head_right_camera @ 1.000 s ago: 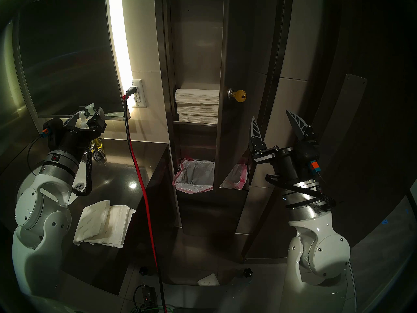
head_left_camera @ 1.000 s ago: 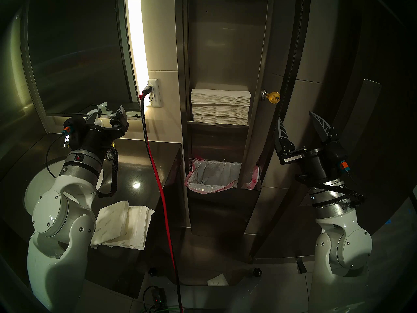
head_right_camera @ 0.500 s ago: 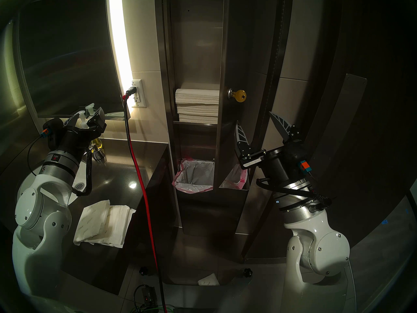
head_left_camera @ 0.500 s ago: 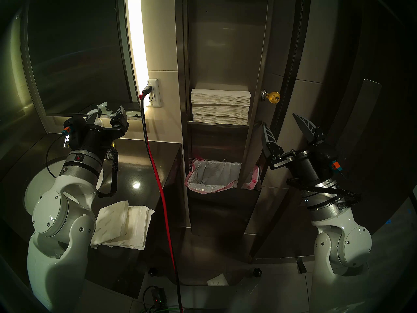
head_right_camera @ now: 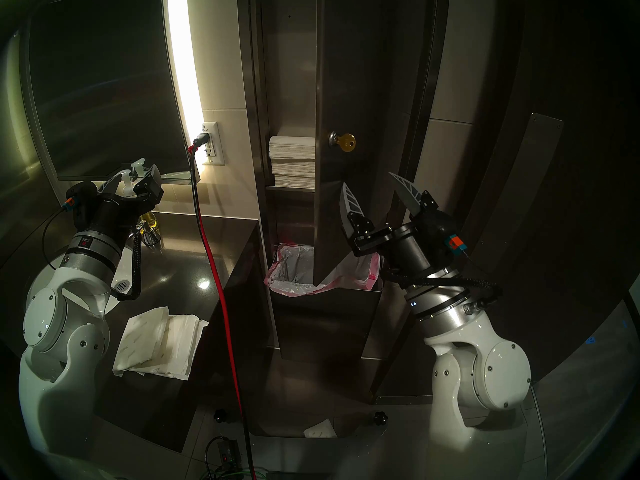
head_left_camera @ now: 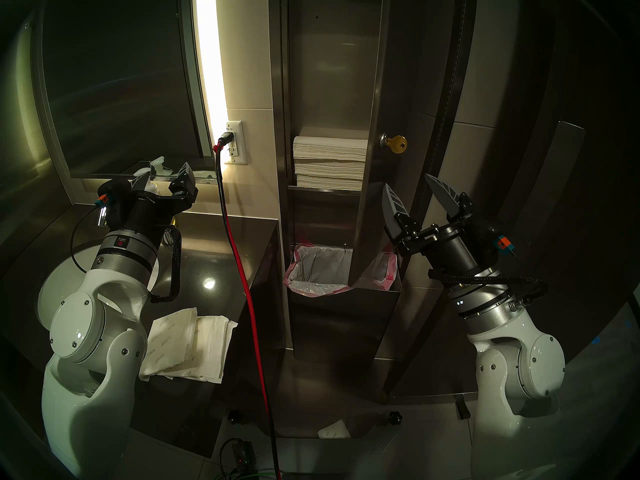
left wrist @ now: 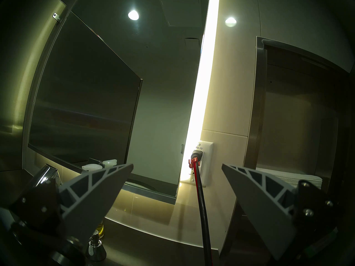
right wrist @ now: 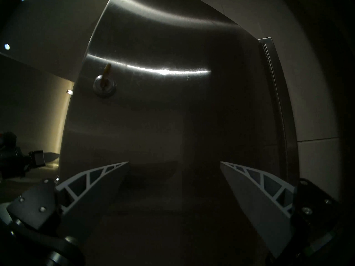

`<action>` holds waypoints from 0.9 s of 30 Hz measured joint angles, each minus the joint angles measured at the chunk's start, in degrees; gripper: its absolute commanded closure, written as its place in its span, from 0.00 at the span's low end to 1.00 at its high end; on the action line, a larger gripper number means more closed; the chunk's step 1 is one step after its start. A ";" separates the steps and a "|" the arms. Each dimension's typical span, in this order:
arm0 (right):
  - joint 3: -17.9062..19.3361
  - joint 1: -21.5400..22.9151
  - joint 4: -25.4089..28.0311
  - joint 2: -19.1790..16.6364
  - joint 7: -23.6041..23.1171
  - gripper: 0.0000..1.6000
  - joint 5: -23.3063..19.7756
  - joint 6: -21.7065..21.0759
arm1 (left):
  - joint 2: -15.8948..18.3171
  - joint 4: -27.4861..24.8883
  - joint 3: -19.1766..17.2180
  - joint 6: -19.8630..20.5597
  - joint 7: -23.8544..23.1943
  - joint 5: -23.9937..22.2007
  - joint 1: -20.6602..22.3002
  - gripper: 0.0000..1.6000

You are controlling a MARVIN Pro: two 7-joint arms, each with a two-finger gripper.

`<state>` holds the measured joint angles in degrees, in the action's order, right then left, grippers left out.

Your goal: Twist key and close towel dispenser

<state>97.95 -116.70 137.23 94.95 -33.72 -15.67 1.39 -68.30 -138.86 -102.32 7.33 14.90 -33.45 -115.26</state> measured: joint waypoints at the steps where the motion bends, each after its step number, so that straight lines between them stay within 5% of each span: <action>1: -0.16 0.57 -0.03 -0.06 0.45 0.00 -0.76 -0.83 | 0.00 0.00 0.00 0.00 0.00 0.00 0.00 0.00; 11: -2.05 6.93 -1.39 -1.16 7.31 0.00 -4.65 -6.37 | -0.02 0.03 0.00 0.00 -0.04 0.01 0.00 0.00; 27: -7.68 14.45 -11.38 -4.58 5.38 0.00 -1.68 -10.32 | -0.05 0.04 0.00 0.01 -0.06 0.02 0.00 0.00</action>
<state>90.27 -102.25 125.85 90.37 -28.34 -17.36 -8.93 -68.34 -138.82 -102.32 7.34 14.84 -33.43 -115.26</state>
